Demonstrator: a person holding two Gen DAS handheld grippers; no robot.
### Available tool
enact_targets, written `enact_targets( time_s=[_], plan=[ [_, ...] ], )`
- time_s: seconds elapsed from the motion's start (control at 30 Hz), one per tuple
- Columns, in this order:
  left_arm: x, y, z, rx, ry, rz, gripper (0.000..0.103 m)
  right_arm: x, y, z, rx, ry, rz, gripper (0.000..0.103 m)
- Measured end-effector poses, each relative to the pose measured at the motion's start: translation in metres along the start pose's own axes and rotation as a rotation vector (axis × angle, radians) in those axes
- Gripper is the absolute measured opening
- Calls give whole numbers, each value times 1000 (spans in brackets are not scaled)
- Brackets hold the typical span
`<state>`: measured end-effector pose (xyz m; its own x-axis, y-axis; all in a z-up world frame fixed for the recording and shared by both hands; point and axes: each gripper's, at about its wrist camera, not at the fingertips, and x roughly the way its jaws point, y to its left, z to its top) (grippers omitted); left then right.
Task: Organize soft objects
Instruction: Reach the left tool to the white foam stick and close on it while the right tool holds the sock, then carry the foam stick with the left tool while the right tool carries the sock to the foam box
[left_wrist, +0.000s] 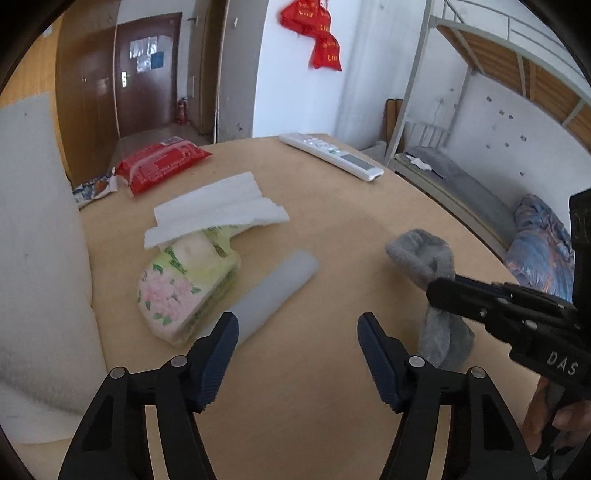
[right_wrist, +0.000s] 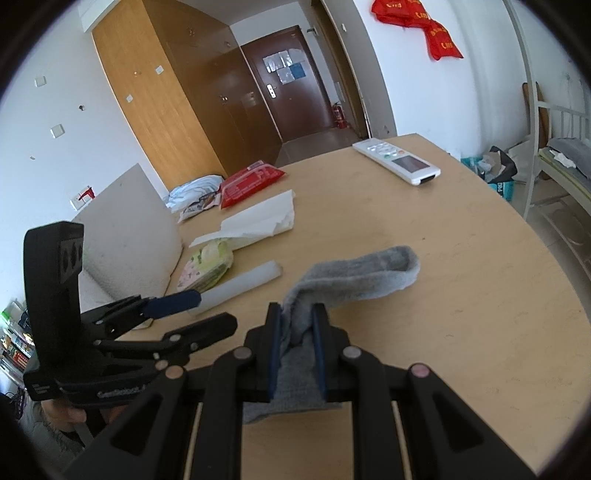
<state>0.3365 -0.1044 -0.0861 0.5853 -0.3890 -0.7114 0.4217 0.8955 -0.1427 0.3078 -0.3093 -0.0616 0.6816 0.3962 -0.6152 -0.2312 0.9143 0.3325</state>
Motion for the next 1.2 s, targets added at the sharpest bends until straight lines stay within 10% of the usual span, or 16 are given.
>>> enact_targets(
  time_s=[0.67, 1.0, 1.2],
  plan=[
    [22, 15, 7, 16, 72, 79, 67, 2, 2, -2, -12, 8, 18, 20],
    [12, 9, 5, 58, 73, 163, 8, -4, 2, -1, -13, -1, 7, 20],
    [-12, 0, 6, 63, 11, 102, 7, -14, 2, 0, -2, -25, 8, 20]
  ],
)
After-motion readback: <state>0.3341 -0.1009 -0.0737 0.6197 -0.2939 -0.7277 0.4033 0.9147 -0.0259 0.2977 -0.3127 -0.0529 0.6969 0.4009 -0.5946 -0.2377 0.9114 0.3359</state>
